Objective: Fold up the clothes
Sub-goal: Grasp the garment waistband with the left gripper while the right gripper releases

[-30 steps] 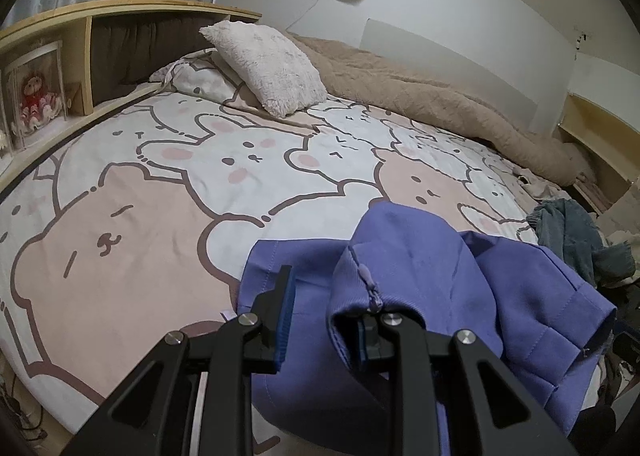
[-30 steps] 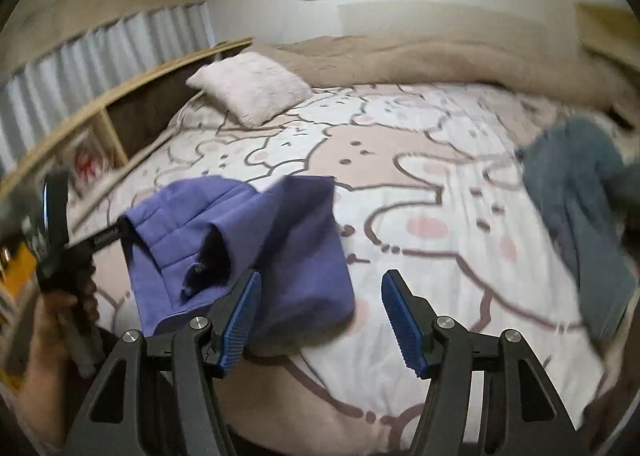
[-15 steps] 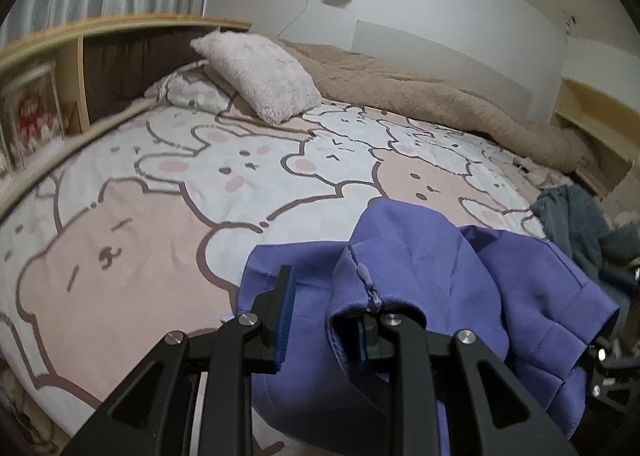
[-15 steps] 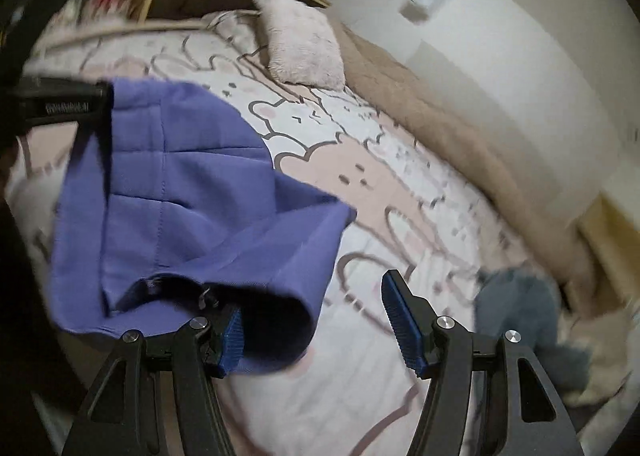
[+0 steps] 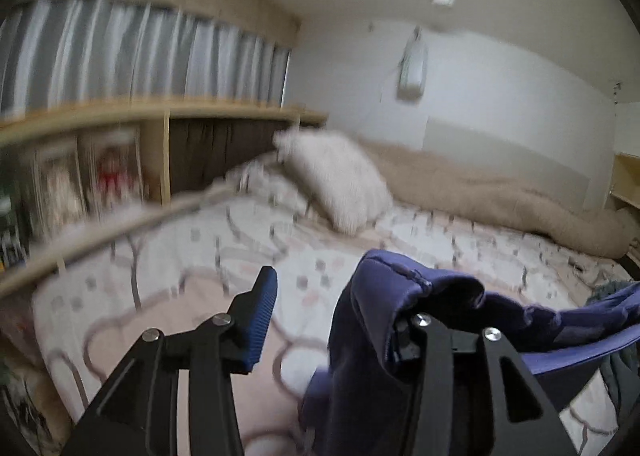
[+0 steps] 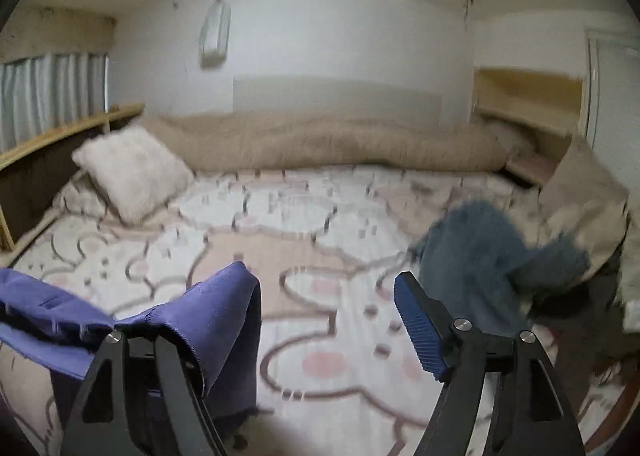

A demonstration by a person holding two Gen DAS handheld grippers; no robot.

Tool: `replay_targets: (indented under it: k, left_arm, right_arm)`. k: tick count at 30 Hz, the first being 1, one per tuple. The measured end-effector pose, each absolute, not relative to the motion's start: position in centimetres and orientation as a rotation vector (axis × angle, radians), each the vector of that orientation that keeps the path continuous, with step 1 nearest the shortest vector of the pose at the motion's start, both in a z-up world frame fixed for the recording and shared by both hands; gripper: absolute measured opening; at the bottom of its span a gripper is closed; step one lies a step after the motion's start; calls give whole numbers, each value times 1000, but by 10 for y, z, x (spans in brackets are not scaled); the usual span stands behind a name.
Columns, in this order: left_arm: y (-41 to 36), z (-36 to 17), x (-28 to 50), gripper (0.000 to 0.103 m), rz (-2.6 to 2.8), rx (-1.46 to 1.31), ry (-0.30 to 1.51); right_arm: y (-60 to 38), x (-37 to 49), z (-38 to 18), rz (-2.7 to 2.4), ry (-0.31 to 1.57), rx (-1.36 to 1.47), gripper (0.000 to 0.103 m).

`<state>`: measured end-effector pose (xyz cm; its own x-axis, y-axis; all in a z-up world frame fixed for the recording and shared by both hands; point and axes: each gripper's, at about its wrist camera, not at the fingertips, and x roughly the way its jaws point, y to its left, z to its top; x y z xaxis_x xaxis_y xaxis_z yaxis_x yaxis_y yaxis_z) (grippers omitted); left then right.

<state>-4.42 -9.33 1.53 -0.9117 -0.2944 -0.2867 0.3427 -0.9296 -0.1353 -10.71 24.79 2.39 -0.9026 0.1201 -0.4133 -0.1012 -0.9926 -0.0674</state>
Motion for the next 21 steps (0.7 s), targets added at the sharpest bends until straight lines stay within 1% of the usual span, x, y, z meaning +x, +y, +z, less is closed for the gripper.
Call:
replay_targets:
  k: [2, 3, 5, 6, 7, 8, 9, 11, 14, 15, 17, 19, 21]
  left_arm:
    - [-92, 49, -40, 48, -2801, 293, 287]
    - [-92, 67, -36, 50, -2811, 248, 297]
    - [-91, 103, -26, 61, -2823, 143, 308]
    - [-90, 120, -19, 69, -2825, 84, 308]
    - [-87, 138, -9, 75, -2827, 14, 294]
    - [-84, 156, 2, 78, -2828, -60, 274]
    - [-81, 174, 13, 84, -2827, -134, 254]
    - [-76, 199, 27, 86, -2834, -206, 226]
    - [-68, 232, 42, 86, -2850, -276, 199]
    - [-67, 239, 43, 86, -2861, -270, 207]
    - [-70, 249, 39, 88, -2890, -215, 233]
    - [-72, 250, 24, 91, -2913, -127, 260]
    - [-73, 244, -3, 92, -2939, -7, 275]
  right_arm:
    - [251, -97, 49, 2953, -95, -552, 79]
    - [253, -91, 63, 2952, -97, -507, 81]
    - [263, -75, 95, 2960, -66, -416, 86]
    - [267, -66, 106, 2957, -48, -378, 88]
    - [274, -55, 121, 2951, -18, -322, 93]
    - [281, -44, 136, 2944, 16, -268, 100]
    - [289, -31, 151, 2942, 75, -217, 101]
    - [306, -10, 174, 2945, 205, -156, 103]
    - [321, 9, 202, 2956, 273, -147, 103]
    - [324, 11, 210, 2962, 266, -156, 103]
    - [328, 12, 220, 2978, 256, -192, 103]
    - [332, 8, 226, 2997, 249, -249, 103]
    - [338, -11, 225, 3011, 268, -384, 103]
